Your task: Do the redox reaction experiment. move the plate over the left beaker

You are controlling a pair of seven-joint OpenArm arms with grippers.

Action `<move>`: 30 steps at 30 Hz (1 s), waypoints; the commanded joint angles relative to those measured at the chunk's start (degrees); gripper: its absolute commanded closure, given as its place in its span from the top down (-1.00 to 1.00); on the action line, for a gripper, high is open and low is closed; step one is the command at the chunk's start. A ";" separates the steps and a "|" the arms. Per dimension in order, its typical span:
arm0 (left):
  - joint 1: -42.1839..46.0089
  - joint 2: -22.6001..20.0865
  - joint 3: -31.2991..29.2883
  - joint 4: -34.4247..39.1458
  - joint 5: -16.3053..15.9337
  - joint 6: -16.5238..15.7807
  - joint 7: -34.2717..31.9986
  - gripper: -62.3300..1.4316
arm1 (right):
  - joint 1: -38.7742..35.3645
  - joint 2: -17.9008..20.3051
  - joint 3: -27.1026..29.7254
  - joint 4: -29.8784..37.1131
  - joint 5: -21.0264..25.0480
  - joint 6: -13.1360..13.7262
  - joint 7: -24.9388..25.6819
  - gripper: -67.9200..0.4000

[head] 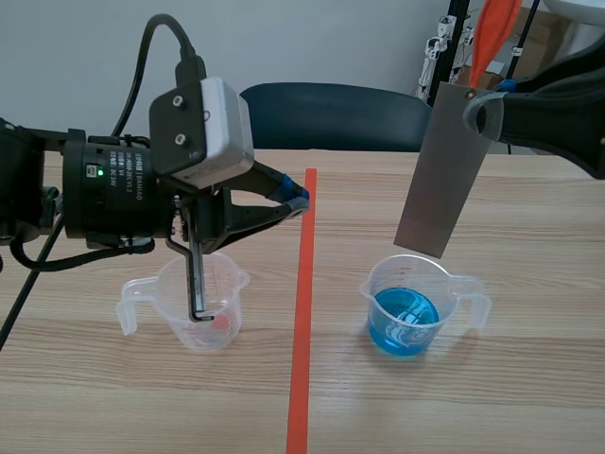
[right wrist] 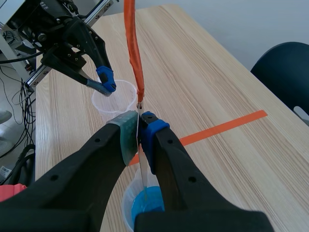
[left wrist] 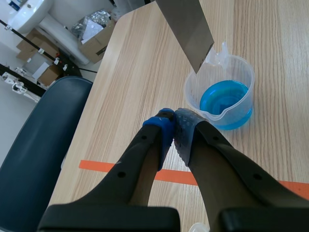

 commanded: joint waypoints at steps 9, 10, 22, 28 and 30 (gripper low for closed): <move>2.97 -0.22 -1.86 0.39 -0.79 0.33 -0.39 -0.87 | 0.55 -4.24 0.59 0.68 -2.86 0.70 -1.51 -0.98; 3.32 -0.22 -2.23 0.39 -0.79 0.33 -0.39 -0.87 | 0.55 -4.72 0.59 0.68 -3.08 0.70 -1.86 -0.98; 8.74 -3.91 -7.56 0.39 -0.81 0.33 -3.45 -0.87 | 4.55 -7.78 0.59 0.74 -5.09 0.70 -2.40 -0.98; 13.64 -5.18 -12.90 0.39 -0.81 0.28 -5.95 -0.87 | 7.96 -9.99 0.59 0.74 -5.20 0.70 -5.62 -0.98; 15.78 -5.66 -14.69 0.39 -0.81 0.28 -7.43 -0.87 | 8.74 -11.80 0.59 0.74 -5.20 0.70 -8.39 -0.98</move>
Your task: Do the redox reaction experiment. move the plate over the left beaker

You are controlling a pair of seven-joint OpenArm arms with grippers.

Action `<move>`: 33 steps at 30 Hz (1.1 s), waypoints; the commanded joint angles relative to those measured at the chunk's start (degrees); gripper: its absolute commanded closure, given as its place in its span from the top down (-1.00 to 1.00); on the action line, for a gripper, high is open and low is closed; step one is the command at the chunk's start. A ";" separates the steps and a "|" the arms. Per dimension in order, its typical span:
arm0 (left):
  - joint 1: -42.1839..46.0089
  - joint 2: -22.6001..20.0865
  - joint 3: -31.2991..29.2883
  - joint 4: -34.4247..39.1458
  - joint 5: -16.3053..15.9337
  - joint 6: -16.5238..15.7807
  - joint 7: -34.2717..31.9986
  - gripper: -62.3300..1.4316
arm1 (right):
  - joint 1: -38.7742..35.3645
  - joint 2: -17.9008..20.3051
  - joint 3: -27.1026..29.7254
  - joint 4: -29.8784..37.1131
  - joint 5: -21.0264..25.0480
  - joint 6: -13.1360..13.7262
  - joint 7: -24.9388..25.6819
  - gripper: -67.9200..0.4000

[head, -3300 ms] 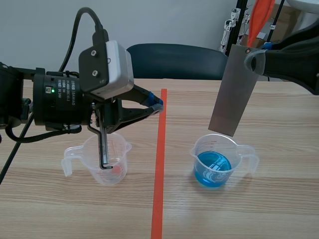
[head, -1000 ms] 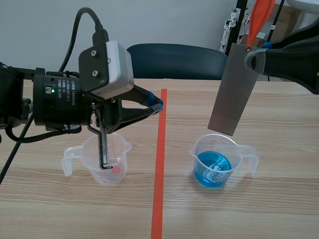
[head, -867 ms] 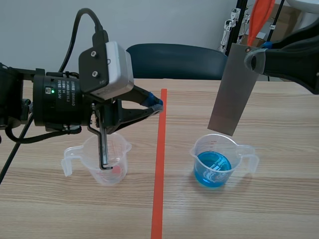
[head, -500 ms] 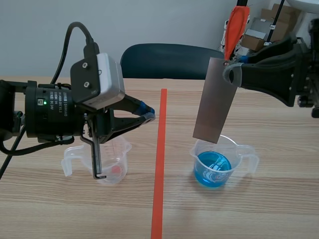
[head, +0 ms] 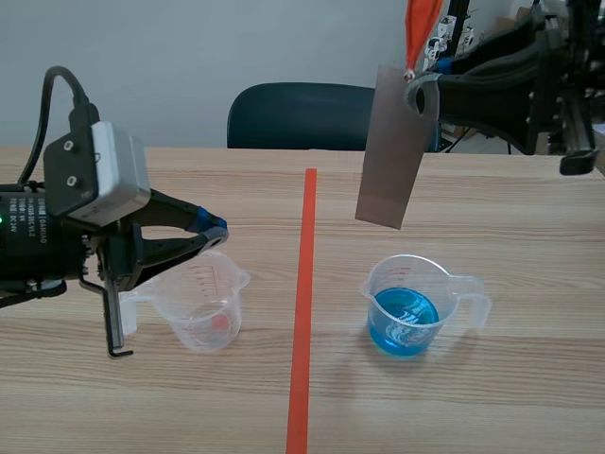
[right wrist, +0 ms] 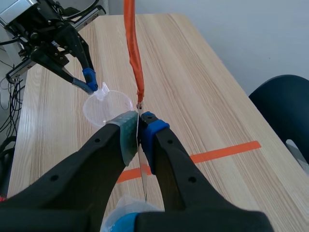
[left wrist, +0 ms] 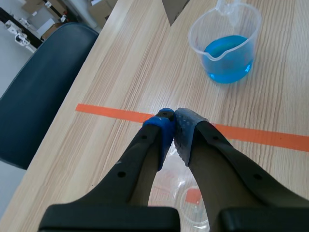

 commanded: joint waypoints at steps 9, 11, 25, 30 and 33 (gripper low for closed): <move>11.43 -2.51 -8.48 0.39 -0.81 0.35 -8.61 -0.87 | 4.00 -8.31 0.55 0.72 0.87 0.68 -9.44 -0.98; 13.81 -2.49 -10.34 0.39 -0.81 0.35 -9.73 -0.87 | 4.55 -9.79 0.55 0.72 0.90 0.68 -10.67 -0.98; 30.05 -2.25 -14.82 -4.31 -0.74 8.26 -22.01 -0.87 | 5.84 -22.23 0.55 0.68 3.87 -3.30 -26.18 -0.98; 31.56 -1.14 -14.82 -12.81 -0.81 11.15 -31.89 -0.87 | 5.77 -26.47 0.55 0.68 3.89 -3.28 -30.03 -0.98; 31.54 0.37 -14.82 -18.43 -0.81 11.61 -37.73 -0.87 | 5.75 -28.46 0.55 0.68 3.87 -3.28 -31.34 -0.98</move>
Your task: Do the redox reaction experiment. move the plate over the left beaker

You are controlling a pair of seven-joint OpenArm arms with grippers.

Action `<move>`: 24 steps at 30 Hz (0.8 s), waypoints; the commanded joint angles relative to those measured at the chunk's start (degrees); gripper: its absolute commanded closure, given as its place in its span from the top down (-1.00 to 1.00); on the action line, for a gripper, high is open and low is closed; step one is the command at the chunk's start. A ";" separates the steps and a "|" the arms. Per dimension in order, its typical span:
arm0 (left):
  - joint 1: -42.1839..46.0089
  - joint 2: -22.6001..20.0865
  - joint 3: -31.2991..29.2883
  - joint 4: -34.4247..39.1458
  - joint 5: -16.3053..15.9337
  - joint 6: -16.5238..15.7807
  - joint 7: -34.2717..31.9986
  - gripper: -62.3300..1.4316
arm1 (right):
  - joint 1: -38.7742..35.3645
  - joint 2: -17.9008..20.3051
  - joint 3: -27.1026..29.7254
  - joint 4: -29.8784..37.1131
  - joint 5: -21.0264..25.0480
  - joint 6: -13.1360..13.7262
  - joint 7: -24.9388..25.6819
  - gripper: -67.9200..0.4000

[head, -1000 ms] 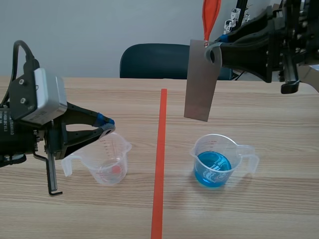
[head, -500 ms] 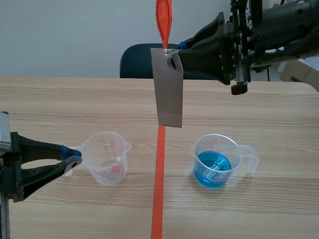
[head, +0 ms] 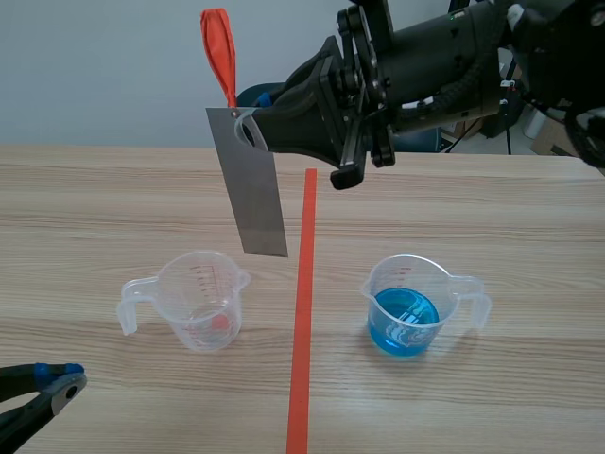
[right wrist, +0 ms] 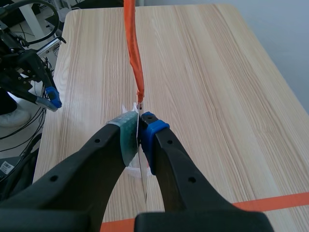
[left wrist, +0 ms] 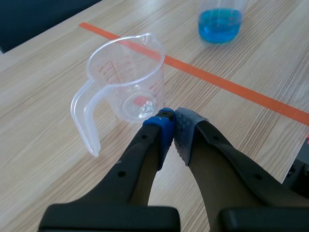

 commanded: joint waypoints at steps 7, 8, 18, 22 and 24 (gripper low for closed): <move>1.27 5.49 -0.15 -9.90 -0.74 4.24 -16.79 -0.87 | 1.42 -3.17 0.55 0.68 0.72 0.15 0.85 -0.98; 1.44 6.47 -0.15 -11.08 -0.74 5.18 -18.67 -0.87 | 1.42 -3.65 0.55 0.66 0.61 0.15 0.83 -0.98; 1.16 16.72 -0.15 -18.23 -0.68 10.47 -31.06 -0.87 | 0.74 -9.51 0.55 0.61 -3.45 0.15 1.05 -0.98; 0.42 19.78 -0.15 -21.09 -0.48 12.70 -34.07 -0.87 | -0.92 -11.34 0.55 0.61 -5.62 0.15 1.77 -0.98; 0.26 21.05 -0.15 -22.43 -0.48 14.67 -35.85 -0.87 | -2.21 -12.28 0.55 0.61 -7.65 0.15 2.54 -0.98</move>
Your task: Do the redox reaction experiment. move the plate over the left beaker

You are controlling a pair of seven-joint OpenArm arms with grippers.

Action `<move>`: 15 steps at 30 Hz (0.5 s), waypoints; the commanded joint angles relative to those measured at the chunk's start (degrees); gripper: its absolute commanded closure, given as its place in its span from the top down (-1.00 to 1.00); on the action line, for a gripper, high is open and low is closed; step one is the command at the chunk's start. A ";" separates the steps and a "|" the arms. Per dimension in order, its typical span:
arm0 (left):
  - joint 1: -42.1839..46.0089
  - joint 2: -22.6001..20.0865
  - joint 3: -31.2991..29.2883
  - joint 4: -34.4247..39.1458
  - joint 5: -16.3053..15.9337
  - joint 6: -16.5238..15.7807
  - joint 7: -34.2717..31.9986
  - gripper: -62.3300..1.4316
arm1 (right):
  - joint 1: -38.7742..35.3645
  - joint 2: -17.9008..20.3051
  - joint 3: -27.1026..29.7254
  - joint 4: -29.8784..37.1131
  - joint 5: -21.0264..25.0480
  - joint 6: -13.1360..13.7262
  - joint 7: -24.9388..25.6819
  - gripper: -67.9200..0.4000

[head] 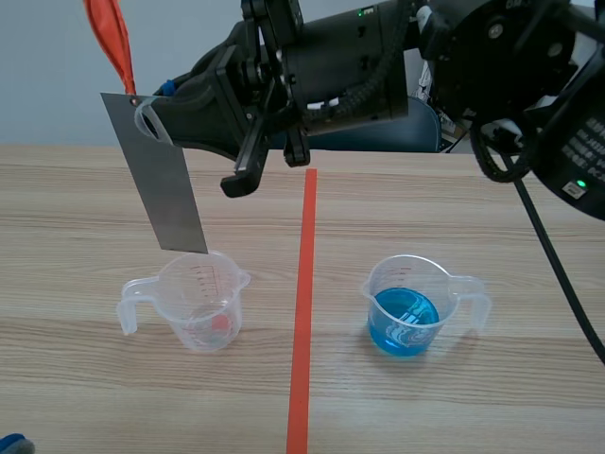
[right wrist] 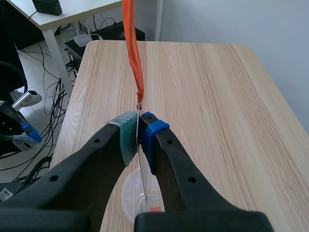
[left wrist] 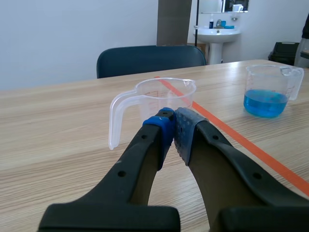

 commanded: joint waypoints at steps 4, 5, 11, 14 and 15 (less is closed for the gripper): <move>-0.48 1.97 -0.15 -2.08 0.00 3.89 -2.84 -0.87 | -2.54 -1.81 0.55 0.39 -2.62 0.04 3.39 -0.98; -0.90 2.45 -0.15 -3.19 0.04 4.35 -2.86 -0.87 | -3.08 -2.01 0.55 0.35 -2.91 0.04 4.09 -0.98; -4.66 4.70 -0.15 -9.94 0.04 4.52 -3.82 -0.87 | -4.31 -3.30 0.55 0.28 -4.83 -0.13 4.98 -0.98; -6.62 5.29 -0.15 -12.79 0.26 4.92 -3.82 -0.87 | -4.31 -3.41 0.55 0.24 -4.96 -0.44 4.96 -0.98; -7.17 5.31 -0.15 -13.33 0.24 4.94 -3.82 -0.87 | -4.31 -3.39 0.55 0.24 -4.96 -1.27 4.94 -0.98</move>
